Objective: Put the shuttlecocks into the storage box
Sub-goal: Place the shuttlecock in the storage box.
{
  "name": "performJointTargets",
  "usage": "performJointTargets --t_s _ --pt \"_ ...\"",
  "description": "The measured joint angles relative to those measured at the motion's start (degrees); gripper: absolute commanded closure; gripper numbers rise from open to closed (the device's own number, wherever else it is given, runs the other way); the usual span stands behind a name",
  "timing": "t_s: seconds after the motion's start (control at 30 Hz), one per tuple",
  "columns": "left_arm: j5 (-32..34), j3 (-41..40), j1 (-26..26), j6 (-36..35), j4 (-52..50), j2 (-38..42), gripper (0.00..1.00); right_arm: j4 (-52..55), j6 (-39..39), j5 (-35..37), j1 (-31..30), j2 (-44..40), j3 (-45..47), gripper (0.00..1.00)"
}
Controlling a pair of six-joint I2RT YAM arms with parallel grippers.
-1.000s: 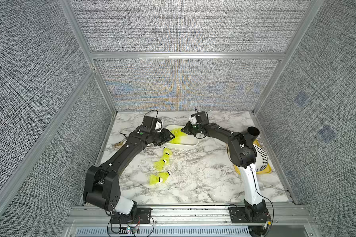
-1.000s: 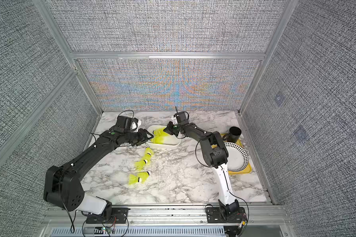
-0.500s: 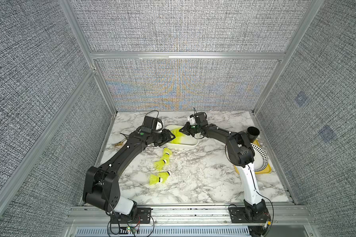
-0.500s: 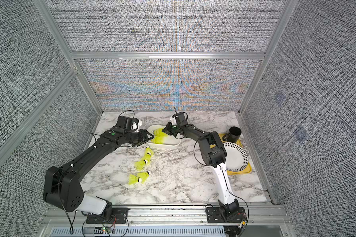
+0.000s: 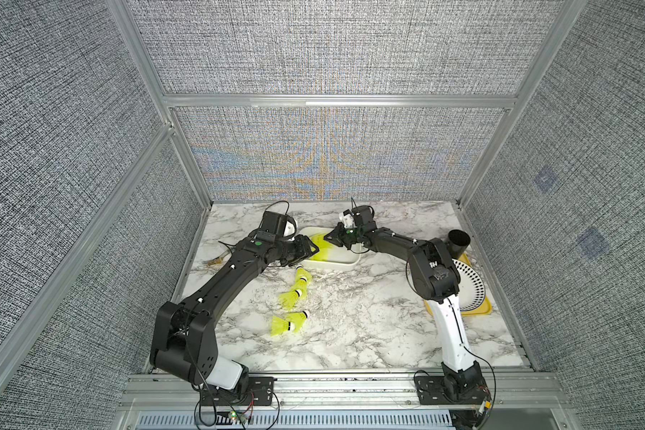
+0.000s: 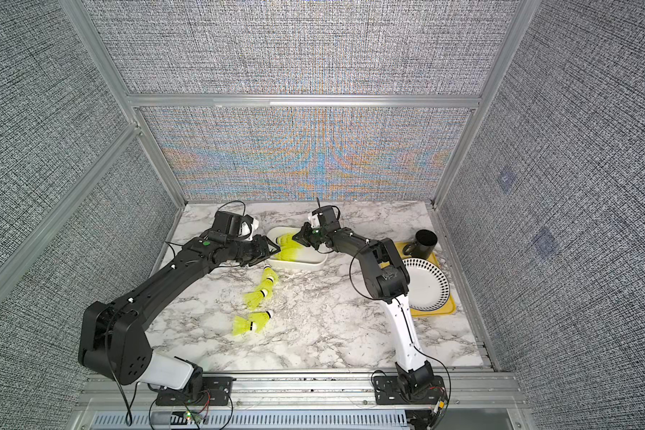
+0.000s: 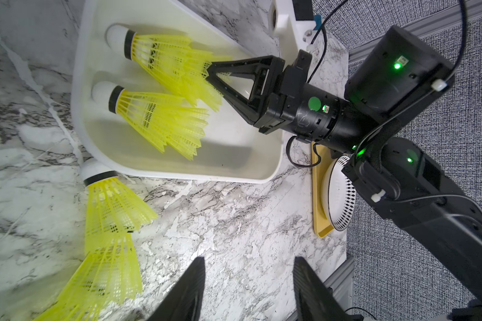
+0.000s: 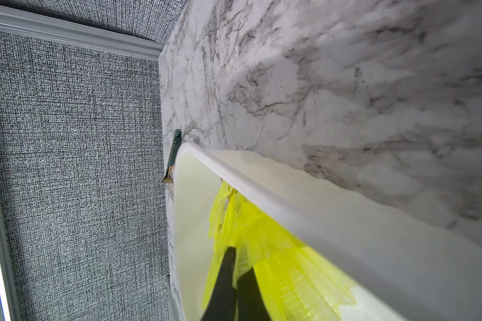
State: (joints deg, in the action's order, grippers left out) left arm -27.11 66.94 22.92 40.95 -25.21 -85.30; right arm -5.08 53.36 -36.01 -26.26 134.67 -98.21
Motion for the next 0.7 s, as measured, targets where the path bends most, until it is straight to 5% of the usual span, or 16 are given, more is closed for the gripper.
performJointTargets --t_s 0.17,0.47,0.7 --pt "0.0 0.0 0.2 0.0 0.0 0.0 0.46 0.7 0.0 0.0 0.0 0.6 -0.4 1.00" --pt "0.1 -1.0 0.3 0.0 -0.2 0.8 0.46 3.7 -1.1 1.2 0.0 -1.1 -1.1 0.81" --pt "0.2 -1.8 0.5 0.0 -0.2 1.4 0.46 5.9 -2.3 2.3 0.0 -2.7 -1.0 0.79"
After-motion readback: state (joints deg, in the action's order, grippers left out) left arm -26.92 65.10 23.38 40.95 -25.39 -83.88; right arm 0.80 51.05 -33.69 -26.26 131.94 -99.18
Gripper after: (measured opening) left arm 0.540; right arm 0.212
